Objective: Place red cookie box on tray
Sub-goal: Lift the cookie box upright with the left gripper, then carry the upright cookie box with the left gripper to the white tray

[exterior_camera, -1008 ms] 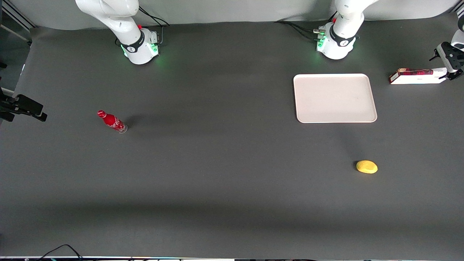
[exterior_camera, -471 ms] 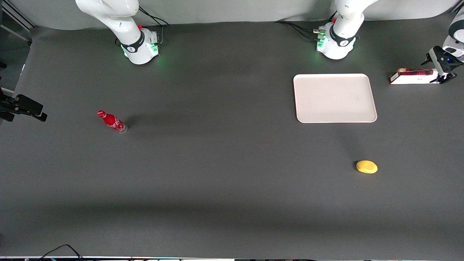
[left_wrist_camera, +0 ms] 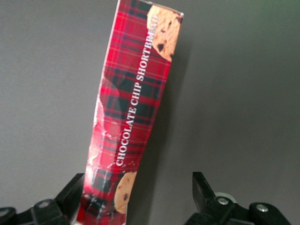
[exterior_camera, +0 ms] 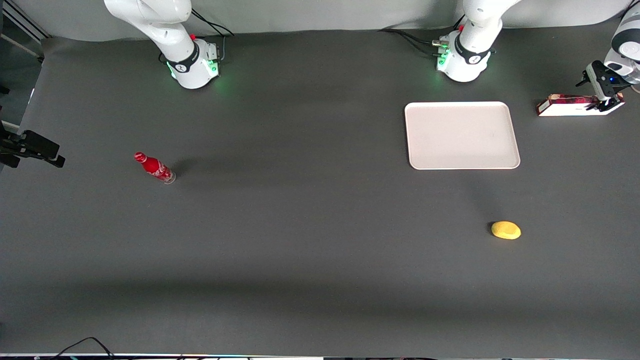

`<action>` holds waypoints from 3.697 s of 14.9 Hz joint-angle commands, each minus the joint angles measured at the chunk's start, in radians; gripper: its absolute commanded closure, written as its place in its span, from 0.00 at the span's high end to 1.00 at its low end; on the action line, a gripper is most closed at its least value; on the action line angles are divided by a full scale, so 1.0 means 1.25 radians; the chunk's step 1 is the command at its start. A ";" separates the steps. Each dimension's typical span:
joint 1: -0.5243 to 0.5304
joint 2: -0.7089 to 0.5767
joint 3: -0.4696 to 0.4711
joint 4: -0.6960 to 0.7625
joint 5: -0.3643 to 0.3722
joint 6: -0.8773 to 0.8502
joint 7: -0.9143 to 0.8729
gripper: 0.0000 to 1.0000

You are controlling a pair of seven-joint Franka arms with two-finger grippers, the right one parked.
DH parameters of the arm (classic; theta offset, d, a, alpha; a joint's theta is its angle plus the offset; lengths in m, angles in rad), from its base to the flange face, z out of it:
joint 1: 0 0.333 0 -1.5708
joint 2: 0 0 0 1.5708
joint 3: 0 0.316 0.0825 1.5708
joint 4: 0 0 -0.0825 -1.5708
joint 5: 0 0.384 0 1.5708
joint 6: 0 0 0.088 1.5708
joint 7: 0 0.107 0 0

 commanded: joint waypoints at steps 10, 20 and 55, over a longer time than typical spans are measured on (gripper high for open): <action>-0.006 0.041 -0.020 -0.001 -0.041 0.050 0.050 0.58; -0.010 0.029 -0.077 0.086 -0.083 0.024 0.047 0.00; -0.033 -0.177 -0.515 0.498 -0.059 -0.597 -1.021 0.00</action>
